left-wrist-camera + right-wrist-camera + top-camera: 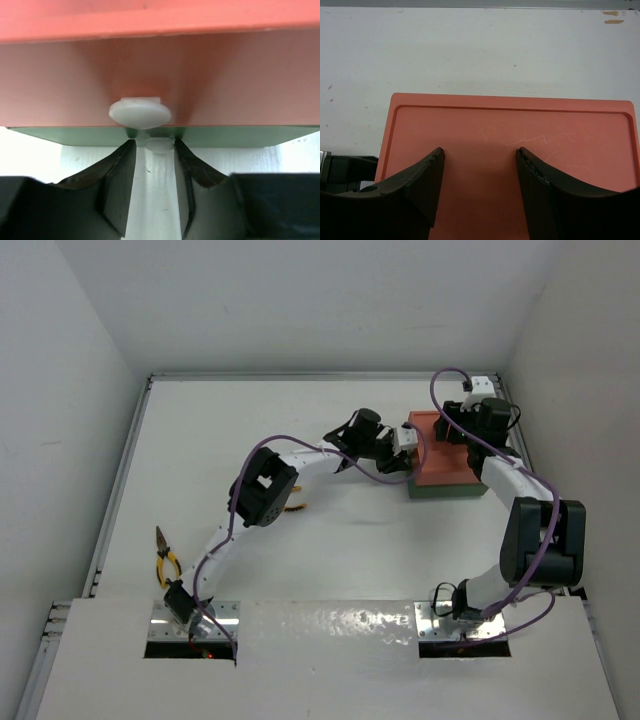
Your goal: Sort the tools into containers
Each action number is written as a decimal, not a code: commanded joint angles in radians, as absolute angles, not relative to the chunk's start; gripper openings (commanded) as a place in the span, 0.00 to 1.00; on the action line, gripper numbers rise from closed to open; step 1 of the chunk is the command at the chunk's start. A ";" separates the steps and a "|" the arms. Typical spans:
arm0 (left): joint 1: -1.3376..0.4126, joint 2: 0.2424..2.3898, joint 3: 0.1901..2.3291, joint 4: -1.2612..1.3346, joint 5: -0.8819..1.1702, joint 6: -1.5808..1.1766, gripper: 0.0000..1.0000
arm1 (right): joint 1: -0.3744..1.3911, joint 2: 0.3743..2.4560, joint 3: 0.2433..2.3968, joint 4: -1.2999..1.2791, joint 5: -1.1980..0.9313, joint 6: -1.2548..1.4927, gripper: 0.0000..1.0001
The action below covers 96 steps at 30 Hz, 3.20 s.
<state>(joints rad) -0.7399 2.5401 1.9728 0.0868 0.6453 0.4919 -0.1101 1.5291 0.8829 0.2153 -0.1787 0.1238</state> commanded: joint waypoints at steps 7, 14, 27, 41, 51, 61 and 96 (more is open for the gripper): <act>-0.747 2.530 2.011 0.179 0.635 0.463 0.00 | -0.110 1.582 0.830 0.003 -0.173 0.133 0.59; -0.747 2.485 1.948 0.129 0.598 0.521 0.00 | -0.117 1.595 0.828 0.003 -0.155 0.143 0.59; -0.637 2.225 1.620 0.028 0.549 0.719 0.00 | -0.160 1.603 0.802 0.008 -0.129 0.195 0.58; -0.634 2.088 1.654 -0.133 0.569 0.646 0.80 | -0.161 1.597 0.805 -0.021 -0.196 0.167 0.62; -0.485 1.729 1.547 -0.523 -0.101 0.560 0.78 | -0.161 1.594 0.831 -0.058 -0.207 0.161 0.63; 0.433 1.367 1.091 -0.796 0.078 0.669 0.68 | -0.158 1.605 0.850 -0.086 -0.209 0.176 0.64; 0.834 1.448 0.580 -0.684 0.196 0.954 0.00 | -0.160 1.638 0.850 -0.089 -0.202 0.183 0.64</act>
